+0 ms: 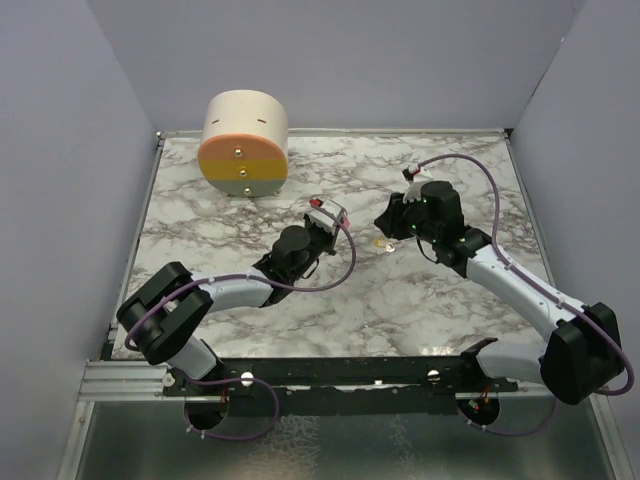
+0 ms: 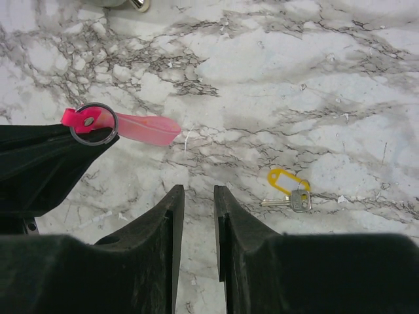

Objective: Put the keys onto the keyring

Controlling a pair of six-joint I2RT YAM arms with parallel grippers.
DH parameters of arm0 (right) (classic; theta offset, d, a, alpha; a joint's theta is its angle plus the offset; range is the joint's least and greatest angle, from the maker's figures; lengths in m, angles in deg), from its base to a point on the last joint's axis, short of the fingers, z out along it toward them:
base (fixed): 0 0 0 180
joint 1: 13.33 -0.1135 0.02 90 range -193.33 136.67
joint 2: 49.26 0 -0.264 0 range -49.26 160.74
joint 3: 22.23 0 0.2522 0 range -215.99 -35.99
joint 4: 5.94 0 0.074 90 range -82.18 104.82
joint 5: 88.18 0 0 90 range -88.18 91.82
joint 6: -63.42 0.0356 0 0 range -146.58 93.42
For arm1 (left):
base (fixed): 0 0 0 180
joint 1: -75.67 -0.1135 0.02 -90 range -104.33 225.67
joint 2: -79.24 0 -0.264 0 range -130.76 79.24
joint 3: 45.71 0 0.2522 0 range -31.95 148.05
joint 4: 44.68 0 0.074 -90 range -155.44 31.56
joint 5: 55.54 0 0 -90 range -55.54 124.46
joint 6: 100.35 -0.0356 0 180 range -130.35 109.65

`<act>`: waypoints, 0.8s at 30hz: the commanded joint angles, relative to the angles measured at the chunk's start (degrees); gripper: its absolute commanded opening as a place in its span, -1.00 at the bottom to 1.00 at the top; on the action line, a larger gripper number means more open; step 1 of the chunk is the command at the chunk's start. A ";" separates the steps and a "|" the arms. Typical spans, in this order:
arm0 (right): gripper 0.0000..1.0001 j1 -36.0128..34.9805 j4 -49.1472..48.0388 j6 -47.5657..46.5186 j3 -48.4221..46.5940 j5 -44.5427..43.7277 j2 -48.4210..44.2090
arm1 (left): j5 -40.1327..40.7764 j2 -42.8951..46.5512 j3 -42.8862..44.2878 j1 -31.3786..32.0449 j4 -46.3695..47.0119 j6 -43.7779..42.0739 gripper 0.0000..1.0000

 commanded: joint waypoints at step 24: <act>-0.22 0.26 -1.94 -0.47 2.66 -8.83 3.56 | -13.32 2.13 8.15 -4.54 -17.41 7.86 -1.00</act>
